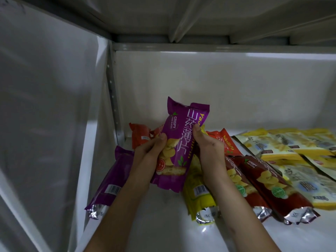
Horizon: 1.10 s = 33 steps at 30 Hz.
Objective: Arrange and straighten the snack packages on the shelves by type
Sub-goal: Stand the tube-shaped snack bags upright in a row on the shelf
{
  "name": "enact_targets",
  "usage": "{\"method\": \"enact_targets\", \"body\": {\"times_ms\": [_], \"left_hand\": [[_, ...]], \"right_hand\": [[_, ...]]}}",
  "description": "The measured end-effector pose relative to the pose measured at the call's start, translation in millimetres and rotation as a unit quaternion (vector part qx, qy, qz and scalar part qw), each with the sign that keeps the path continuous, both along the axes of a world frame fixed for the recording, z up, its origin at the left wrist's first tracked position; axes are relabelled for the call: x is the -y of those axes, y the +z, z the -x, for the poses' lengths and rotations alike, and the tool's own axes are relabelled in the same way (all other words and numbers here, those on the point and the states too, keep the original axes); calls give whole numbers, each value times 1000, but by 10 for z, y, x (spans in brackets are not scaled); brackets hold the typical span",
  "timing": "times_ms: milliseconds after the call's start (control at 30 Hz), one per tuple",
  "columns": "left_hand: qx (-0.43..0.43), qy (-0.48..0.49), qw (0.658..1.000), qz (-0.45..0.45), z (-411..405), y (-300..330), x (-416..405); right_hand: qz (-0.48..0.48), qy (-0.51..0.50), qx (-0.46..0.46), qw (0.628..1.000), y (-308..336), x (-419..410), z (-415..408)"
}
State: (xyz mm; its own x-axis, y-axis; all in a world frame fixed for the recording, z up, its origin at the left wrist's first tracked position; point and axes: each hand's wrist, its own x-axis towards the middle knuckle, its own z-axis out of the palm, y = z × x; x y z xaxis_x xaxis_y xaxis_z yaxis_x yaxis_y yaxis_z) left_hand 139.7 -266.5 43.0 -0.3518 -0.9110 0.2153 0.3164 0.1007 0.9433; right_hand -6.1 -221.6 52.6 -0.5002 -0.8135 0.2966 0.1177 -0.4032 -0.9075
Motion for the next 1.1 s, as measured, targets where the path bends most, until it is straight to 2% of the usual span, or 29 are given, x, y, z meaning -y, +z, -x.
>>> {"method": "enact_targets", "body": {"times_ms": [133,267,433,667,900,1100], "left_hand": [[-30,-7,999,-26,16,31,5],[20,-20,999,-22,0,15,24],[40,-36,998,-16,-13,0,6],[1,-19,998,-60,25,7,44],[-17,20,998,-60,-43,37,35],[-60,68,992,-89,-73,39,76]], "right_hand": [[1,-12,-7,1000,1,-23,0],[-11,7,9,1000,-7,-8,17],[13,2,3,1000,-9,-14,-24],[-7,-37,-13,999,-52,34,1],[-41,20,-50,998,-48,15,-67],[-87,94,-146,981,-56,-44,-72]]}}
